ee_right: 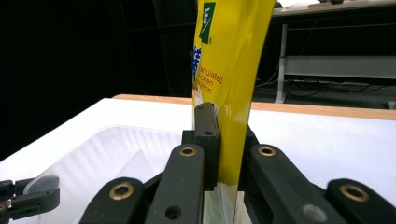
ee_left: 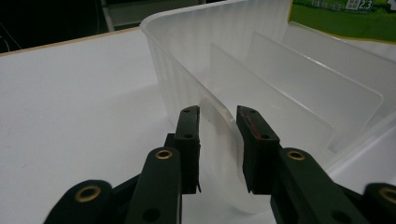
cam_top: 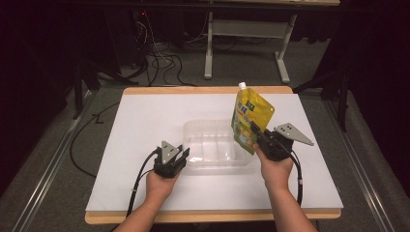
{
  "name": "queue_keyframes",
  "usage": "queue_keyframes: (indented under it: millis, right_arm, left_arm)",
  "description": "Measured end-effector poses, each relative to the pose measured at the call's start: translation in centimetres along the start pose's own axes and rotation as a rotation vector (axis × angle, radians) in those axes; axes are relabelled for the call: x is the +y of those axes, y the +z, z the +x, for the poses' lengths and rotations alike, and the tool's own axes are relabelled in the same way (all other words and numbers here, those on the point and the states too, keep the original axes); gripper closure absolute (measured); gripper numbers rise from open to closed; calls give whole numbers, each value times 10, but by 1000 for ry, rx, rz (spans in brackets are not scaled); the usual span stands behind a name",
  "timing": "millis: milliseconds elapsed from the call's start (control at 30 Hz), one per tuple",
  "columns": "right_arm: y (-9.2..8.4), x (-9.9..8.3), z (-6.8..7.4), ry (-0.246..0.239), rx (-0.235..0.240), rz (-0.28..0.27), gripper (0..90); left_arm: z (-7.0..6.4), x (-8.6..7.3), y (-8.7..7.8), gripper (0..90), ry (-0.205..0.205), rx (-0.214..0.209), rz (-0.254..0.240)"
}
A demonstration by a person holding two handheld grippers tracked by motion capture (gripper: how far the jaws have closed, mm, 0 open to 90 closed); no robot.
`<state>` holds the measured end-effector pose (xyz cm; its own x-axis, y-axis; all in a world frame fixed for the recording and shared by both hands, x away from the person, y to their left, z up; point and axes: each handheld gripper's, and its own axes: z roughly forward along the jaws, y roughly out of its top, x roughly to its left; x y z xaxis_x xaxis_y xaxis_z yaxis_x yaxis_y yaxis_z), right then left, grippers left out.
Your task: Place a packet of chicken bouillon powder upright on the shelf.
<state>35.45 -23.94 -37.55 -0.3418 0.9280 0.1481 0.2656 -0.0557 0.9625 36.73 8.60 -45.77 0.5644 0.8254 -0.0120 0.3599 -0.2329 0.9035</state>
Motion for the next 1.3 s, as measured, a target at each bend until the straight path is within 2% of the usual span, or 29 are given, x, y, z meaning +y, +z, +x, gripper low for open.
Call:
queue_keyframes:
  millis: [233,700,800,1067,1200,1300]
  right_arm:
    - [2,-7,-2,-4,-6,-2,878]
    - [7,-22,-8,8,22,-44,880]
    - [9,-23,-5,-20,27,-54,880]
    - [10,-27,-4,-46,33,-64,881]
    - [12,-32,-4,-62,32,-42,881]
    - [10,-34,-6,-55,36,-36,879]
  left_arm:
    - [-2,0,-2,712,2,2,4]
    - [-5,-1,-4,707,4,0,10]
    - [-5,-1,-5,705,2,-1,10]
    - [-4,0,-5,706,-5,-8,16]
    - [-5,0,-4,705,-10,-8,13]
    - [-5,0,-4,703,-12,-7,14]
